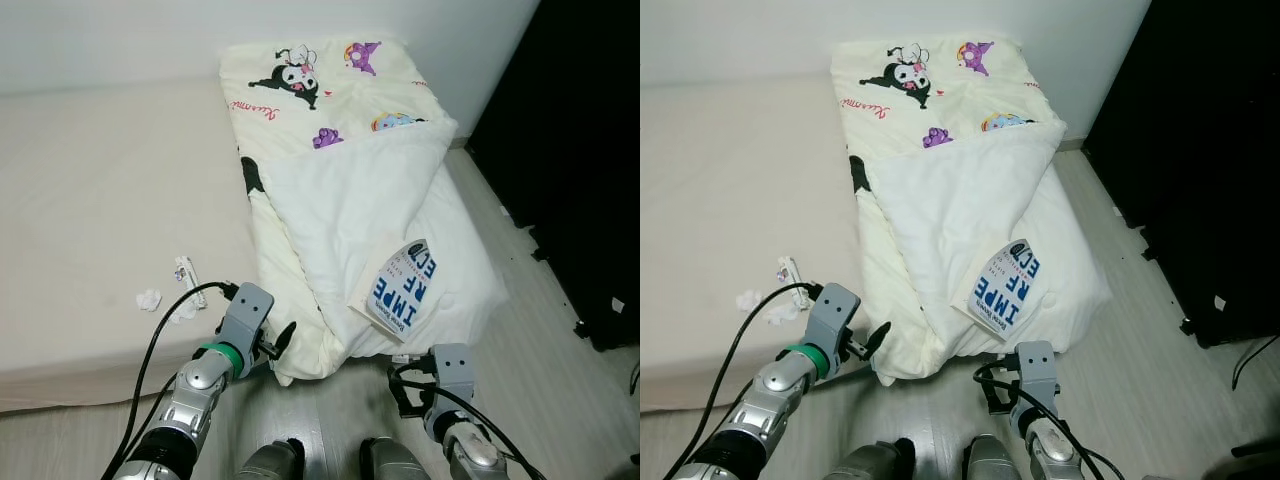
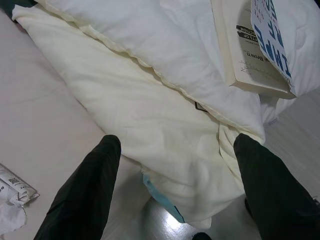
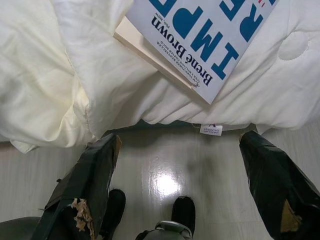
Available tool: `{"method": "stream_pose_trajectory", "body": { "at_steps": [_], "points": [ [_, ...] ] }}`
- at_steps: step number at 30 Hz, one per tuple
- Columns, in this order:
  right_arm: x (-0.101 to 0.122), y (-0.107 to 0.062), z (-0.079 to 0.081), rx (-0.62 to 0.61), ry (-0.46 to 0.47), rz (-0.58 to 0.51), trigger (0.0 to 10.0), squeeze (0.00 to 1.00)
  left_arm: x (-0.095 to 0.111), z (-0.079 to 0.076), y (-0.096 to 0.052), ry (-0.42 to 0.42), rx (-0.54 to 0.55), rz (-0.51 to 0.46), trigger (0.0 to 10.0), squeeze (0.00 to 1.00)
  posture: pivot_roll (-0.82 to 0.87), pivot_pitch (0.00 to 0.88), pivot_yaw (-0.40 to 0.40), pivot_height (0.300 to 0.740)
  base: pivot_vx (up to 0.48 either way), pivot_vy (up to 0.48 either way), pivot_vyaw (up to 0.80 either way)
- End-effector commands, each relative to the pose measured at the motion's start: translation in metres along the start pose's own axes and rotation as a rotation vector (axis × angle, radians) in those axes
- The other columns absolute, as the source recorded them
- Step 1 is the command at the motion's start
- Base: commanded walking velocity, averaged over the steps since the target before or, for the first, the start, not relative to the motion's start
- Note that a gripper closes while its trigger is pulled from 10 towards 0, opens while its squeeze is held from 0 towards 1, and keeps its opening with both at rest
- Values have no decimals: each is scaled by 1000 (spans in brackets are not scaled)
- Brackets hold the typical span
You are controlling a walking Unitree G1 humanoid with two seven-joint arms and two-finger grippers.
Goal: Clean up the room
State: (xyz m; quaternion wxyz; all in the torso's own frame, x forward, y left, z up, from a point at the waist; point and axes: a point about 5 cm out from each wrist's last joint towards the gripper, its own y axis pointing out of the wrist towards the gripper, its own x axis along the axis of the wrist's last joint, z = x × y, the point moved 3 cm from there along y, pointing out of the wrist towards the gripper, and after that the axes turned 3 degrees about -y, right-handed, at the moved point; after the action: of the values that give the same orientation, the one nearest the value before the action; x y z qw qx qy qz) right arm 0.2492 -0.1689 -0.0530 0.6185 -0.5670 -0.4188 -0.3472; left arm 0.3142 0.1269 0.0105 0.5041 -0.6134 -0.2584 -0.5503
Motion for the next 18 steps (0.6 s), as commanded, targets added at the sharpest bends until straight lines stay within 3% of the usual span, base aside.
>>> {"method": "stream_pose_trajectory", "body": {
  "at_steps": [1,12,18],
  "points": [
    [-11,-6,-3,-12,9,39,10000,0,-9,-3,-2,-13,-10,38,10000,0,26,113,31,724,0,0,0],
    [-12,-6,-2,-7,3,46,10000,0,-10,-4,-2,-10,-13,39,10000,0,27,108,29,724,0,0,0],
    [-12,-5,-2,-4,-2,47,10000,0,-10,-6,-2,4,-17,41,10000,0,27,108,29,724,0,-436,0]
  ]
}}
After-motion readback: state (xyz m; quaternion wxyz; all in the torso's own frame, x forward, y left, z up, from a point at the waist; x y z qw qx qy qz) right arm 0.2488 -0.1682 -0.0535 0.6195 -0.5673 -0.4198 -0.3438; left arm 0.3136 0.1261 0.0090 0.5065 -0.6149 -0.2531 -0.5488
